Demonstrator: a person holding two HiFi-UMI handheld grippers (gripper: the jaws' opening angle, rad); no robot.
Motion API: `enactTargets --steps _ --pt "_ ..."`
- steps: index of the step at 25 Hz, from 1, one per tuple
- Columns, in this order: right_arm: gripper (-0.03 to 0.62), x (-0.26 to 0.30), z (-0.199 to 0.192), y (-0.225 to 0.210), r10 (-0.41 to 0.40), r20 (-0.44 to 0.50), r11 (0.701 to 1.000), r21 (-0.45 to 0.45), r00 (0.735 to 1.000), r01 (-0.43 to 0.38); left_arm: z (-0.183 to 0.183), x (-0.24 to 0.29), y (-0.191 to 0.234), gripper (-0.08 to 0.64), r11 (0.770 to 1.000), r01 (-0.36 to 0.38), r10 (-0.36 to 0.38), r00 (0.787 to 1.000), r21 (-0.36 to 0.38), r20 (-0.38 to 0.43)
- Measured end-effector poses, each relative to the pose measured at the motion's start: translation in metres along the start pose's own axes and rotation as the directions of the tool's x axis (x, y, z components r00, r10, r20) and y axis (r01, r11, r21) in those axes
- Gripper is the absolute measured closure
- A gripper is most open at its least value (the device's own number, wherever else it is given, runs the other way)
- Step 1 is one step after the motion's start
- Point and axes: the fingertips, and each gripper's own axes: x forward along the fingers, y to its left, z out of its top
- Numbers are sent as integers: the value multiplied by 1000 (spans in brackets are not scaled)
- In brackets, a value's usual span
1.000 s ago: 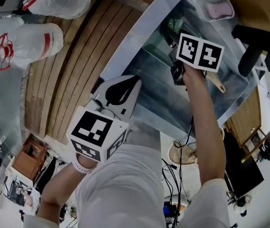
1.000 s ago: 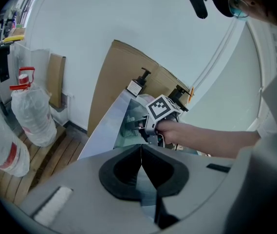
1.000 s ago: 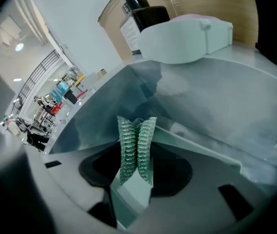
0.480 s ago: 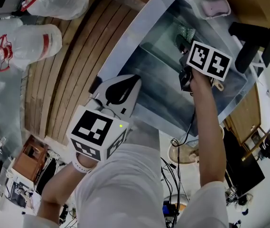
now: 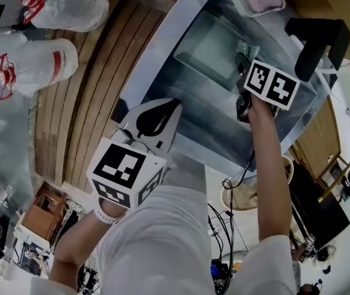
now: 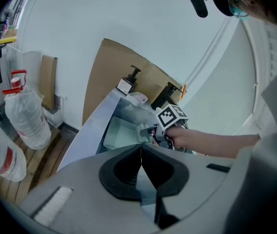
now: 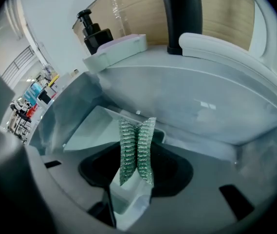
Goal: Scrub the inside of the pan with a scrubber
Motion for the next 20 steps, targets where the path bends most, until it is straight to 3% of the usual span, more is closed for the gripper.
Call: enactTargets --steps 8,20 --pt "426 -42 -6 20 -11 60 1000 8 998 11 20 -19 -12 554 999 17 -19 999 41 30" --pt "428 -196 -14 65 -13 205 999 -39 979 21 50 -87 -30 554 994 32 -41 996 108 84"
